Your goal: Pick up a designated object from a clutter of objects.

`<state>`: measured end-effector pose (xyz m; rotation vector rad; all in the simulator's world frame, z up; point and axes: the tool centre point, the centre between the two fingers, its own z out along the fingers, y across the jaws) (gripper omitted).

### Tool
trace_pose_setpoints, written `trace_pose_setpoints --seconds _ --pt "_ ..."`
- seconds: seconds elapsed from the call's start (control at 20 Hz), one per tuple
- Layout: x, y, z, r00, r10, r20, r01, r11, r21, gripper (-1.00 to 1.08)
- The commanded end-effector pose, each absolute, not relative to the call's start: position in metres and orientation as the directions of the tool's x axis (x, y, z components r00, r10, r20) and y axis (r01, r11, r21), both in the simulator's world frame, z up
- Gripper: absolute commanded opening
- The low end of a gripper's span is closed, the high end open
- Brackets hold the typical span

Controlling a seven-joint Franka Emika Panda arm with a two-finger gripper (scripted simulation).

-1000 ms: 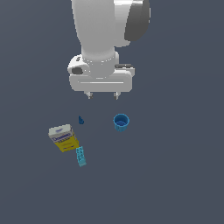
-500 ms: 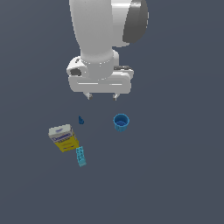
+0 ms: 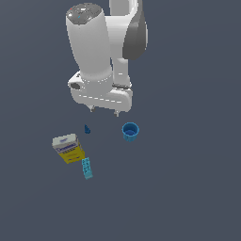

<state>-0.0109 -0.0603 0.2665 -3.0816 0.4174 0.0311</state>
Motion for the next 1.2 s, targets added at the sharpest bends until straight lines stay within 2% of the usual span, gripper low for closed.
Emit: trace_pose_setpoints --seconds 0.0,0.5,1.15 --pt "-0.013 -0.070 0.253 0.940 -0.340 -0.026 -0.341 -0.940 -0.030 1.00" --pt "-0.030 -0.114 0.191 0.751 -0.660 -0.031 -0.660 -0.750 -0.028 1.00" --pt "-0.069 -0.170 0.121 0.366 -0.930 -0.018 -0.931 -0.366 -0.009 1.00"
